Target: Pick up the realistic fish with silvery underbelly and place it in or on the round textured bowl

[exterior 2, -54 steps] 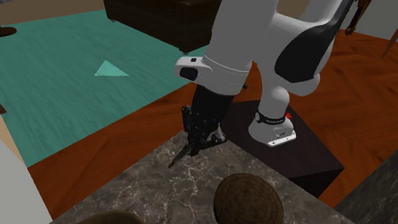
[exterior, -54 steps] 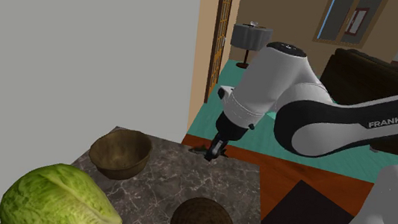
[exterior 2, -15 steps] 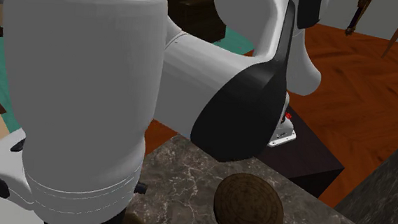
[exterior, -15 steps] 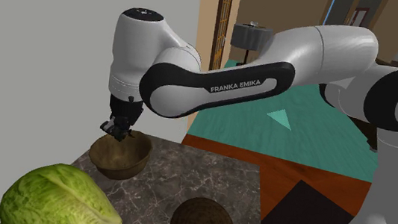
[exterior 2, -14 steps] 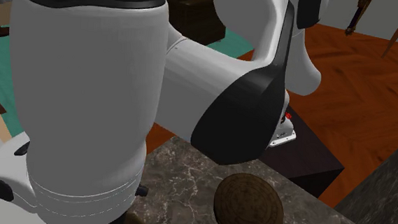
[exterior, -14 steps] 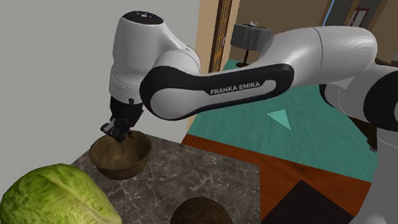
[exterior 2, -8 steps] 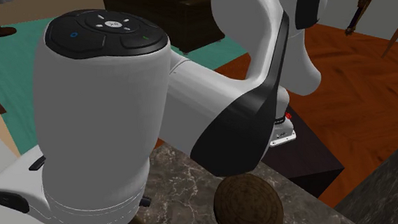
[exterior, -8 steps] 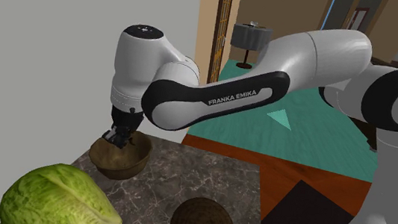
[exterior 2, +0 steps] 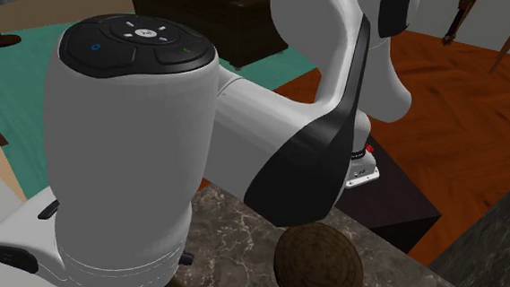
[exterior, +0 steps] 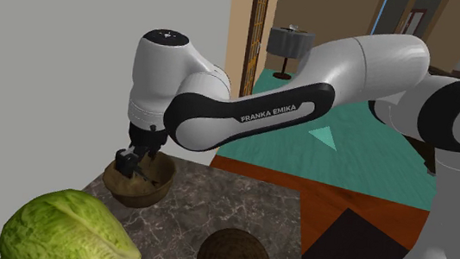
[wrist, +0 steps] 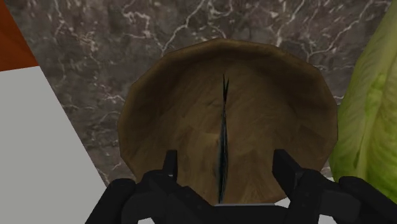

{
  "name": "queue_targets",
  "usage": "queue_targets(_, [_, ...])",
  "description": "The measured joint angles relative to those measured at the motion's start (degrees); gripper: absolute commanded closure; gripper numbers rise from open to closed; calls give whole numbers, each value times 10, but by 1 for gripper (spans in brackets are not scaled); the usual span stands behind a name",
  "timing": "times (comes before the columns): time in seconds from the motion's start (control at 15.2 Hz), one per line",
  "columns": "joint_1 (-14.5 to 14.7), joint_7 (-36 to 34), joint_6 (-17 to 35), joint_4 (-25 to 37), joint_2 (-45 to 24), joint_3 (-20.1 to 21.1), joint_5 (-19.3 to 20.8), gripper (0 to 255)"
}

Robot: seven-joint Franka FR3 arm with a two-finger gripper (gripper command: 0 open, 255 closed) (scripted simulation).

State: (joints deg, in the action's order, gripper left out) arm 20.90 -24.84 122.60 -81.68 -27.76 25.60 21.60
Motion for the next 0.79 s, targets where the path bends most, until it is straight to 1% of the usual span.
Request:
queue_targets(0.26, [-1, 1, -4, -2, 6, 1, -2, 0])
queue_targets(0.53, [-3, 9, -44, 15, 32, 9, -16, 0])
queue_targets(0.79, [-5, 10, -47, 13, 38, 10, -19, 0])
